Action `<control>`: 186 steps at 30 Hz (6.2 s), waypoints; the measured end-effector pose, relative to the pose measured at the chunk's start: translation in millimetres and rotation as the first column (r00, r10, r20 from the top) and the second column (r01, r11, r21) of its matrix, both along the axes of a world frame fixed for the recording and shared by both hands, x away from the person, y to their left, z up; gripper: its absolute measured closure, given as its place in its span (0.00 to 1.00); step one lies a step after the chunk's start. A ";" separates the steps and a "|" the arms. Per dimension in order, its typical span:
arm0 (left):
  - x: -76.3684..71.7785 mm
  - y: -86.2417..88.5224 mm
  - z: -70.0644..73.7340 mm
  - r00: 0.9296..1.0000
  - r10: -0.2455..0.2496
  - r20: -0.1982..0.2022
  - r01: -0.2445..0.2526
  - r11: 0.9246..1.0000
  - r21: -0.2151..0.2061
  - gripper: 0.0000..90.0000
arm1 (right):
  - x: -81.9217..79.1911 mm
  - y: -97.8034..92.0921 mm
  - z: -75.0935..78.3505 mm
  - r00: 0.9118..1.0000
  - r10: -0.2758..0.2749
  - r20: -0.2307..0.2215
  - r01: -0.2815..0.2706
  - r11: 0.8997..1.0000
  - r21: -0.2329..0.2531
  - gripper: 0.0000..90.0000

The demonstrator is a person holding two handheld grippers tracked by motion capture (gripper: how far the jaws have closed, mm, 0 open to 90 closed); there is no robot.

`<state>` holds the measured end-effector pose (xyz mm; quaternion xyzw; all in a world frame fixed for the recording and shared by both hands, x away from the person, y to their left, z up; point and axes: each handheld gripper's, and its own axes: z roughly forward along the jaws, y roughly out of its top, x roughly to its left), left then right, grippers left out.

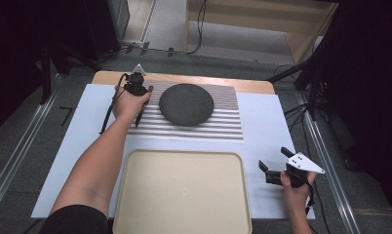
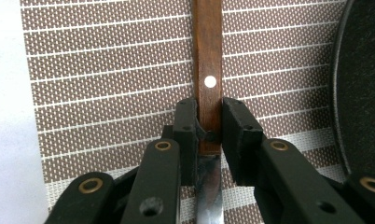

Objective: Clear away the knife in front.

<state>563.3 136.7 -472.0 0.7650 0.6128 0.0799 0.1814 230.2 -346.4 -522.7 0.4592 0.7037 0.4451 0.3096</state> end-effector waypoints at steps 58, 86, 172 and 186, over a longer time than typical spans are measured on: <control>-31.9 15.9 24.4 0.977 -0.182 0.109 0.186 0.982 -0.032 0.86 | 0.1 -0.6 -0.1 1.000 0.001 -0.002 -0.001 1.000 0.006 0.00; -68.5 14.8 60.7 0.953 -0.234 0.192 0.251 0.965 -0.070 0.86 | 0.2 -1.6 -0.1 1.000 0.004 0.004 -0.004 1.000 0.011 0.00; -309.2 38.6 -18.2 0.946 -0.271 0.177 0.309 0.920 -0.242 0.85 | 0.4 -1.7 -0.2 1.000 0.003 0.002 -0.003 1.000 0.012 0.00; -297.9 14.0 -13.0 0.872 -0.410 0.266 0.456 0.879 -0.140 1.00 | 0.4 -1.6 -0.2 1.000 -0.001 0.000 0.001 1.000 0.012 0.00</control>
